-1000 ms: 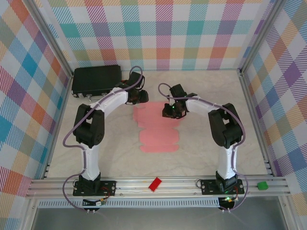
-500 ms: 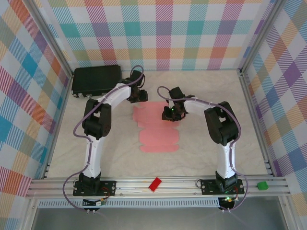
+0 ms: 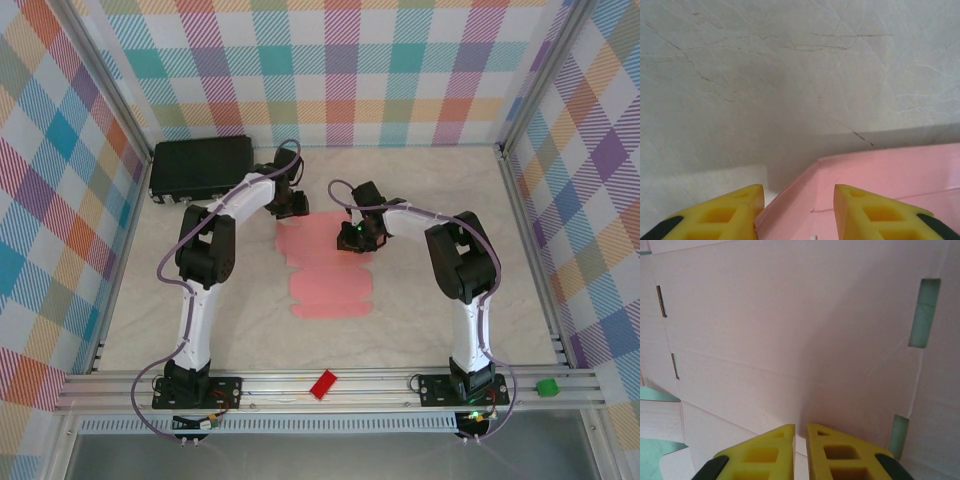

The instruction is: Fold the paper box

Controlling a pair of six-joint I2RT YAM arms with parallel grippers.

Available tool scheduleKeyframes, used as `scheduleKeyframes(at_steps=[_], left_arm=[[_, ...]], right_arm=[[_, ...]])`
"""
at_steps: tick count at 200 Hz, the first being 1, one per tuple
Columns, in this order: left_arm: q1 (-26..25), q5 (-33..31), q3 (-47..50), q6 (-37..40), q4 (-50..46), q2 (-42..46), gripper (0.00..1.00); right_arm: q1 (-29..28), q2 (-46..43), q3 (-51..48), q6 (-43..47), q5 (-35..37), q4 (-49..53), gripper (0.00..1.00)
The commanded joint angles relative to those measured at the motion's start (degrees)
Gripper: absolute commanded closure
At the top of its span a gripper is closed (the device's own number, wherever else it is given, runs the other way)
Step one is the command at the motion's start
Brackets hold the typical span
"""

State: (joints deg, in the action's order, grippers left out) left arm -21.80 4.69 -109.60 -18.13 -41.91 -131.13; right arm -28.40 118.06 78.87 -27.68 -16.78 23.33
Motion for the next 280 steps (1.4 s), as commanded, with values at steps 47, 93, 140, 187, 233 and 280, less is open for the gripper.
scheduleKeyframes(at_steps=[47, 93, 140, 187, 233, 280], left_arm=[[0.4, 8.9, -2.1, 0.6, -0.1, 0.5, 0.58], [0.1, 14.2, -2.3, 0.4, 1.3, -0.4, 0.58], [0.0, 10.8, -2.4, 0.3, 0.4, -0.1, 0.58], [0.0, 3.0, 0.4, 1.1, 1.3, 6.3, 0.55], [-0.1, -0.2, 7.1, 1.7, 4.4, 14.3, 0.53], [-2.7, 6.1, 18.1, -0.8, 9.4, 18.7, 0.79]], right_arm=[[0.1, 2.5, 0.7, -1.5, -0.8, 0.3, 0.85], [0.1, 2.5, 0.8, -1.5, -1.3, 0.1, 0.85], [0.1, 1.9, 0.8, -1.4, -0.9, 0.3, 0.84], [0.7, -2.6, 1.1, -1.0, 1.8, 0.9, 0.8], [3.1, -5.2, 3.7, 0.7, 2.4, 2.8, 0.74], [6.2, -2.3, 9.7, 2.5, 5.1, 6.1, 0.66]])
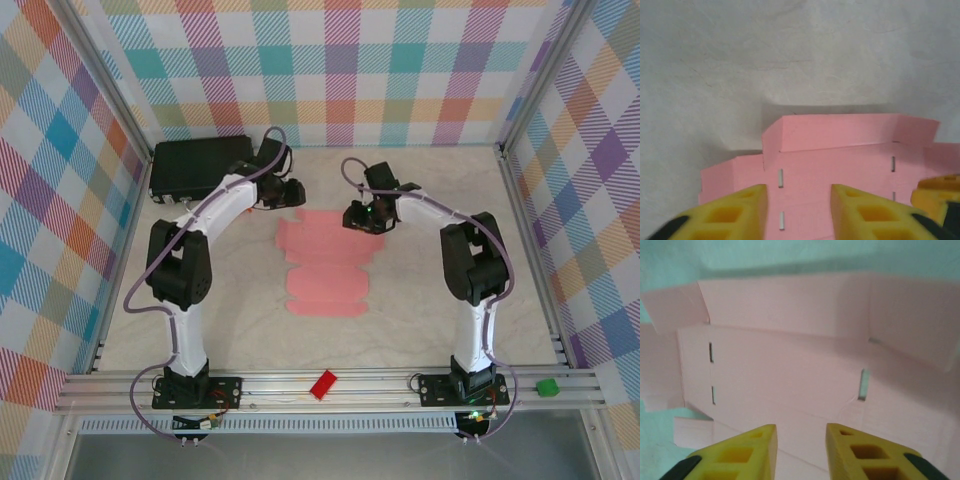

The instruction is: Fold the paper box

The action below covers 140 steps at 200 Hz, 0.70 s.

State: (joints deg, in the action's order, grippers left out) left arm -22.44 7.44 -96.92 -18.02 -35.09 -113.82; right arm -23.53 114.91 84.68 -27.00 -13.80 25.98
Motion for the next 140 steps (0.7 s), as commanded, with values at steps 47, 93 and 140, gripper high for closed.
scheduleKeyframes(at_steps=[47, 93, 140], left_arm=[[-5.7, 5.0, 14.2, -5.3, 8.3, 1.4, 1.0], [-7.1, 3.6, 18.4, -8.8, 10.1, 0.1, 1.0], [-7.4, 3.1, 20.5, -10.6, 10.7, -1.1, 1.0]], right_arm=[[3.4, 6.4, 12.0, 3.4, 7.7, 8.9, 0.66], [4.1, 9.8, 15.5, 3.4, 11.7, 12.3, 0.62], [4.6, 12.1, 16.4, 4.7, 6.5, 11.4, 0.58]])
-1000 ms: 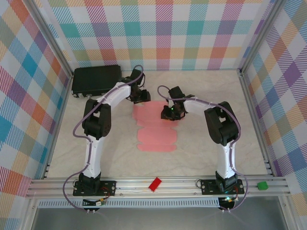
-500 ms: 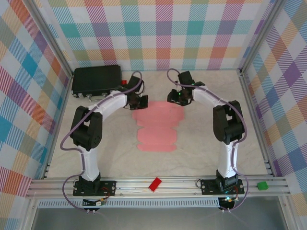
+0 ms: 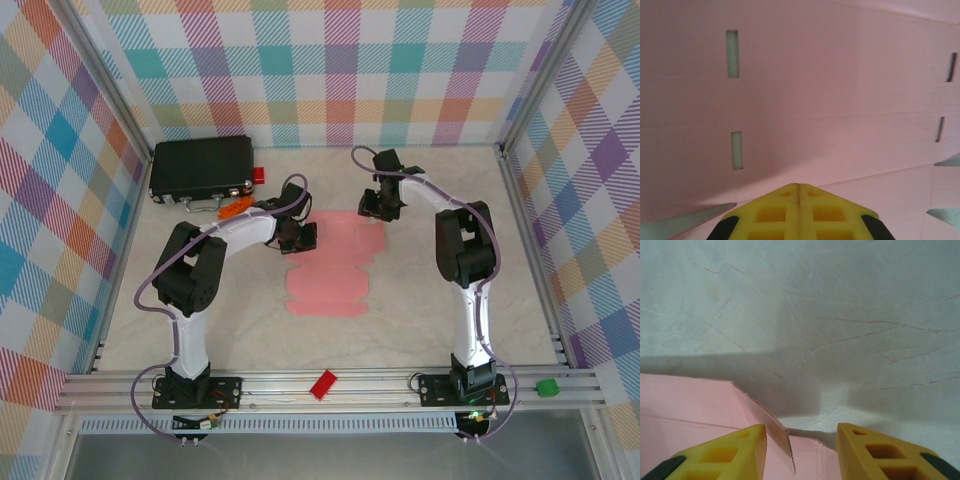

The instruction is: Fold the paper box

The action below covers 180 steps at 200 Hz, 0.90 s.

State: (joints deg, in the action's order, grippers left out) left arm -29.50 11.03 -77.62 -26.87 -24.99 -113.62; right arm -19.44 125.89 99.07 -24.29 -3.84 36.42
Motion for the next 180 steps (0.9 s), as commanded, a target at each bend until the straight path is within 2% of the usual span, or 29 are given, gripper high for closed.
scheduleKeyframes(at_steps=[1, 27, 57, 180], left_arm=[[-0.4, -0.5, 1.2, -1.8, 0.5, -1.3, 1.0], [-0.5, -0.6, 1.2, -1.5, 0.2, -1.7, 1.0], [-0.6, -1.0, 1.2, -1.3, -0.4, -2.0, 1.0], [-0.9, -1.5, 1.1, -1.0, -1.3, -3.3, 1.0]], right_arm=[[0.5, 1.2, 2.0, 2.0, -3.7, 0.8, 0.58], [0.5, 1.3, 2.1, 2.6, -6.4, -0.1, 0.6], [0.5, 1.0, 1.8, 3.3, -8.9, -1.0, 0.67], [-0.3, 2.4, 4.7, 6.3, -19.2, -1.3, 0.66]])
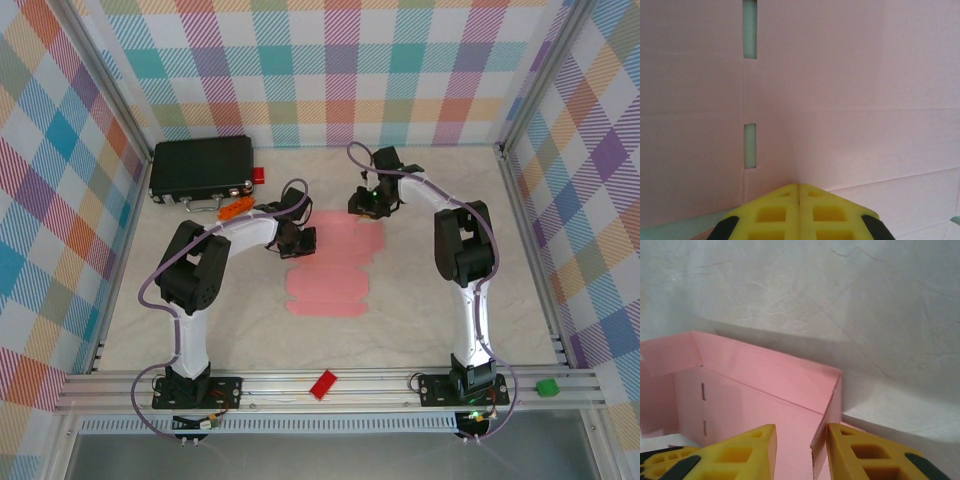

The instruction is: Fold the paper box

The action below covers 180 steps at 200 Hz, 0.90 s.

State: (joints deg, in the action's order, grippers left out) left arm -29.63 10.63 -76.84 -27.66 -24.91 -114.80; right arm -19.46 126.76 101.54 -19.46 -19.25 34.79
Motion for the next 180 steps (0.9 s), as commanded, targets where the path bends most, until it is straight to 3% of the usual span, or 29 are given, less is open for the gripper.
scheduleKeyframes(at_steps=[1, 75, 113, 141, 180], left_arm=[[-0.8, -1.0, 0.3, -0.2, -1.4, -2.1, 1.0], [-0.7, 0.7, -3.9, 1.2, -4.0, -0.2, 1.0], [-0.7, 1.7, -8.1, 2.3, -5.5, 3.9, 0.81], [-0.3, -0.4, -7.5, 3.1, -6.0, 8.5, 0.66], [2.6, -4.5, 3.1, 2.0, -4.2, 16.7, 0.61]], right_arm=[[-0.2, 1.5, 2.2, 1.5, -3.9, 0.3, 0.66], [-0.2, -2.7, 0.5, 0.9, 1.9, 0.6, 0.64], [-0.2, -9.6, -4.5, 1.5, 6.7, 1.1, 0.62], [-0.4, -14.7, -9.4, 1.3, 5.9, 0.9, 0.62], [-3.1, -18.1, -15.3, 1.0, 3.8, 1.3, 0.64]])
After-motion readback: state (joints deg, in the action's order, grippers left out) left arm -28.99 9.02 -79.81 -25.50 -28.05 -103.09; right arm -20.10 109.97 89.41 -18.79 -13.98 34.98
